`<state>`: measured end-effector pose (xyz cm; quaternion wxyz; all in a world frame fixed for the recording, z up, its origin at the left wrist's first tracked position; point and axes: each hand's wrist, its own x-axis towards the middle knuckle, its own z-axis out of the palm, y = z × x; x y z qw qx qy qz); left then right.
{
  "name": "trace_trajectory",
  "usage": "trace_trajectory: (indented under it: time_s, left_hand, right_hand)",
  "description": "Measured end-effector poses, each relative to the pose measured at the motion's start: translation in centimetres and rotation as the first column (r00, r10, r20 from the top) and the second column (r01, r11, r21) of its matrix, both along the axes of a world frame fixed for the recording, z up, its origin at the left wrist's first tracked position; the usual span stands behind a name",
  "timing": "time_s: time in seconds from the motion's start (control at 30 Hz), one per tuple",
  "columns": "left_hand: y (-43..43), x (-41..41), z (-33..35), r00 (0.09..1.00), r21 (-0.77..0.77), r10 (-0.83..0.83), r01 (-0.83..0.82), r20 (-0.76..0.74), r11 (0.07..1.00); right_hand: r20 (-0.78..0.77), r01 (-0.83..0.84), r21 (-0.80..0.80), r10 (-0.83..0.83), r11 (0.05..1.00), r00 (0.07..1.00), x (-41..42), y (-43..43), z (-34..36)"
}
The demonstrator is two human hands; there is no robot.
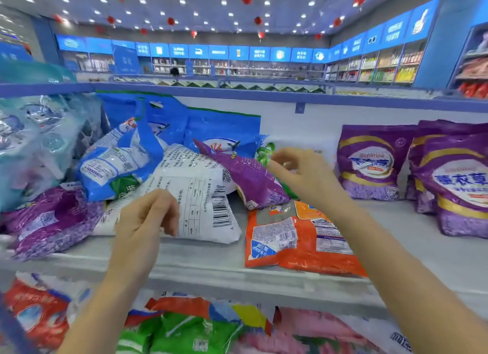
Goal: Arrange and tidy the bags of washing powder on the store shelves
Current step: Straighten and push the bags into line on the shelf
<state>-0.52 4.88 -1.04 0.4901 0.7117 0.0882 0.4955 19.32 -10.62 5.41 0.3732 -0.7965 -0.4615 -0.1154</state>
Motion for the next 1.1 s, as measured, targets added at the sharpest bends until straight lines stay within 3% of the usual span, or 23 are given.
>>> trace_trajectory:
  time_s: [0.1, 0.33, 0.5, 0.67, 0.8, 0.87, 0.97, 1.1]
  left_hand:
    - [0.5, 0.6, 0.2, 1.000, 0.003, -0.021, 0.021, -0.007, 1.000]
    - [1.0, 1.4, 0.4, 0.997, -0.003, -0.081, 0.081, 0.003, 0.997]
    - [0.5, 1.1, 0.0, 0.994, -0.005, -0.108, 0.108, -0.019, 0.994]
    - [-0.2, 0.9, 0.0, 0.991, 0.000, -0.131, 0.131, -0.019, 0.991]
    - [-0.6, 0.6, 0.0, 0.989, -0.022, -0.146, 0.146, 0.009, 0.989]
    - [-0.6, 0.3, -0.1, 0.989, -0.023, -0.147, 0.148, 0.023, 0.989]
    - [-0.6, 0.0, -0.3, 0.985, -0.036, -0.169, 0.170, 0.024, 0.985]
    - [-0.7, 0.3, -0.3, 0.985, -0.028, -0.171, 0.171, 0.010, 0.985]
  right_hand:
    - [0.108, -0.022, -0.172, 0.041, 0.985, 0.993, -1.0, 4.3, 0.5]
    - [0.277, 0.123, -0.274, -0.044, 0.954, 0.960, -1.1, 8.1, -0.2]
    - [0.059, 0.088, 0.005, -0.088, 0.996, 0.994, 1.2, 7.6, -0.3]
    - [-0.084, -0.115, -0.078, 0.109, 0.990, 0.991, -0.7, 8.8, 1.1]
    - [-0.081, 0.072, -0.090, -0.080, 0.993, 0.993, -1.3, 11.3, 0.8]
    - [-0.063, 0.170, -0.012, -0.171, 0.985, 0.983, -1.0, 11.4, 0.7]
    - [-0.234, 0.249, 0.174, -0.206, 0.953, 0.950, 0.3, 9.9, 1.6]
    - [-0.460, 0.314, 0.408, -0.104, 0.857, 0.882, 3.0, 6.9, 3.8]
